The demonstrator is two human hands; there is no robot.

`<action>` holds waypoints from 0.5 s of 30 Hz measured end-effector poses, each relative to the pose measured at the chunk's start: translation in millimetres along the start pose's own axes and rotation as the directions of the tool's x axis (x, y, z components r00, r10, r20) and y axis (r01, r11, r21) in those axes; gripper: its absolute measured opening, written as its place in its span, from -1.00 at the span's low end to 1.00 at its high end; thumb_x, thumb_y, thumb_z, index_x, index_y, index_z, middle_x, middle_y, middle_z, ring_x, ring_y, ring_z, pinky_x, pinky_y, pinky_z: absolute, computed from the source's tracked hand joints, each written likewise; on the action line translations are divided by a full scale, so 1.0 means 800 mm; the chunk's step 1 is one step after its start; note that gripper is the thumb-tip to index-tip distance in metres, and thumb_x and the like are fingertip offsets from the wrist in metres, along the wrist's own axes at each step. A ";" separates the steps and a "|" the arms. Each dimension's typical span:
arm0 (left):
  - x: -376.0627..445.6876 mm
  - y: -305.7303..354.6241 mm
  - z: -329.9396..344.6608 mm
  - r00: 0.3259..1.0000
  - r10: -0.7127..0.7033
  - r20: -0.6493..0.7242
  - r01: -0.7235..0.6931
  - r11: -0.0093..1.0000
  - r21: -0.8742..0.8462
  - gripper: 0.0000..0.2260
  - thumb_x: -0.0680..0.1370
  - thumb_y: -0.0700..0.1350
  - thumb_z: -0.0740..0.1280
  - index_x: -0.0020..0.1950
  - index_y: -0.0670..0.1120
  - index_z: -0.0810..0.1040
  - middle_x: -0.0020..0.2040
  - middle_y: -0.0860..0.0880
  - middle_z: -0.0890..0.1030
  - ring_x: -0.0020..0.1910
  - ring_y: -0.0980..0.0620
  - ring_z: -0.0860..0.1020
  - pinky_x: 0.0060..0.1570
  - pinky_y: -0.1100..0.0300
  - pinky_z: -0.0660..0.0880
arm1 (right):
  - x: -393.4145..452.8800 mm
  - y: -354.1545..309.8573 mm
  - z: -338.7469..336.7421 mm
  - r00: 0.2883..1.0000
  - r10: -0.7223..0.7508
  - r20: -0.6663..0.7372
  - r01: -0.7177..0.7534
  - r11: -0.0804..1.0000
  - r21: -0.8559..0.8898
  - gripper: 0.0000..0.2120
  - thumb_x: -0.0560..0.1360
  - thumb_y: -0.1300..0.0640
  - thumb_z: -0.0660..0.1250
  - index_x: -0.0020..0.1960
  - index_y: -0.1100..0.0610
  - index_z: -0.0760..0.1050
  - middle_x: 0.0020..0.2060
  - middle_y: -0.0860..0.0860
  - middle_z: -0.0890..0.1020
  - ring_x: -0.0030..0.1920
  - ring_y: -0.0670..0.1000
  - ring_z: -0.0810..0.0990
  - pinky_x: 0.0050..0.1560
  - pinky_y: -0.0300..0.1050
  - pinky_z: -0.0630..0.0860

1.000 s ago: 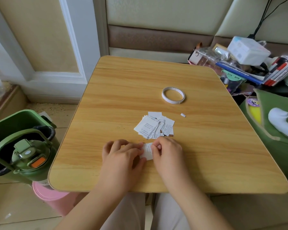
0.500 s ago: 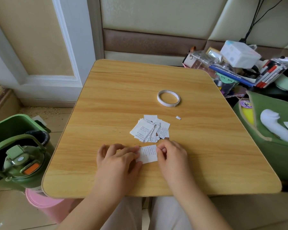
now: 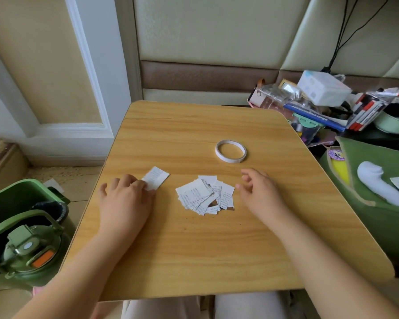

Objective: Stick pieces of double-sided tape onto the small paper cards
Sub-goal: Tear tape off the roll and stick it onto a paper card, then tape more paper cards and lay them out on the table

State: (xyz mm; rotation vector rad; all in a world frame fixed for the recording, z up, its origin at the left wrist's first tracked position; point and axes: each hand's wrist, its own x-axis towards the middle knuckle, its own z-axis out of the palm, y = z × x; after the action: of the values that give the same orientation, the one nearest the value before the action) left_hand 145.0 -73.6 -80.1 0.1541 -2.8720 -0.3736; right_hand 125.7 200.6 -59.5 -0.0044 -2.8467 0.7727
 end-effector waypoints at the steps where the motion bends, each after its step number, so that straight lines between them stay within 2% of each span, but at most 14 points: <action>1: 0.009 0.002 0.000 1.000 -0.013 0.023 0.012 1.000 0.017 -0.73 0.54 0.04 0.28 0.12 -0.06 0.63 0.12 -0.06 0.55 0.14 -0.17 0.44 0.31 -0.15 0.19 | 0.018 0.002 0.001 1.000 -0.003 0.012 0.003 1.000 -0.016 -0.63 0.52 0.19 0.32 0.32 0.17 0.44 0.13 0.05 0.50 0.07 0.04 0.53 0.07 -0.29 0.30; 4: 0.027 0.007 -0.001 0.996 -0.031 0.079 0.026 0.998 0.062 -0.59 0.57 0.10 0.18 0.39 0.03 0.40 0.33 -0.01 0.43 0.31 -0.11 0.34 0.35 -0.10 0.12 | 0.064 0.007 0.006 0.996 -0.012 0.086 0.022 0.992 -0.124 -0.57 0.56 0.20 0.24 0.41 0.22 0.32 0.35 0.07 0.36 0.26 0.09 0.42 0.29 -0.17 0.28; 6: 0.032 0.011 -0.004 0.996 -0.024 0.089 0.020 0.999 0.046 -0.53 0.57 0.09 0.16 0.48 0.06 0.26 0.42 0.02 0.34 0.38 -0.08 0.28 0.38 -0.08 0.07 | 0.086 0.010 0.011 0.991 -0.001 0.135 0.023 0.986 -0.165 -0.59 0.58 0.21 0.21 0.42 0.21 0.31 0.40 0.06 0.31 0.34 0.13 0.33 0.36 -0.13 0.23; 7: 0.032 0.012 -0.004 0.997 -0.013 0.081 0.010 0.999 0.030 -0.53 0.57 0.07 0.18 0.48 0.07 0.25 0.44 0.02 0.32 0.39 -0.08 0.27 0.38 -0.06 0.06 | 0.094 0.011 0.015 0.989 0.007 0.145 0.020 0.982 -0.186 -0.61 0.58 0.21 0.20 0.40 0.20 0.34 0.40 0.06 0.32 0.35 0.14 0.31 0.35 -0.13 0.22; 9: 0.030 0.015 -0.004 0.998 0.022 0.057 -0.021 1.000 -0.013 -0.54 0.54 0.00 0.26 0.44 0.03 0.36 0.41 0.00 0.37 0.35 -0.11 0.33 0.36 -0.06 0.11 | 0.103 0.013 0.022 0.991 0.018 0.130 0.010 0.977 -0.215 -0.69 0.57 0.21 0.22 0.31 0.18 0.45 0.33 0.07 0.41 0.30 0.15 0.33 0.29 -0.13 0.25; 12: 0.027 0.018 0.001 0.996 0.092 -0.003 -0.091 0.985 -0.148 -0.65 0.48 -0.08 0.35 0.26 -0.09 0.56 0.23 -0.10 0.55 0.17 -0.23 0.49 0.20 -0.14 0.32 | 0.104 0.012 0.025 0.996 0.020 0.082 -0.006 0.986 -0.167 -0.80 0.56 0.27 0.23 0.14 0.19 0.54 0.18 0.08 0.50 0.21 0.14 0.41 0.18 -0.12 0.34; 15: 0.024 0.029 -0.001 0.983 0.178 -0.047 -0.184 0.941 -0.284 -0.67 0.46 -0.13 0.41 0.21 -0.14 0.59 0.15 -0.10 0.60 0.09 -0.23 0.54 0.08 -0.05 0.44 | 0.092 0.002 0.015 0.996 -0.048 0.074 0.054 0.995 -0.089 -0.84 0.55 0.29 0.23 0.07 0.19 0.55 0.10 0.05 0.51 0.14 0.10 0.46 0.14 -0.12 0.39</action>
State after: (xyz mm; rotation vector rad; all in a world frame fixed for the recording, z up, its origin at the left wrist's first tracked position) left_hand 124.7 -53.7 -68.9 -0.1573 -2.7425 -0.7392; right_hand 50.8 199.9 -57.1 0.0843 -2.9349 0.6444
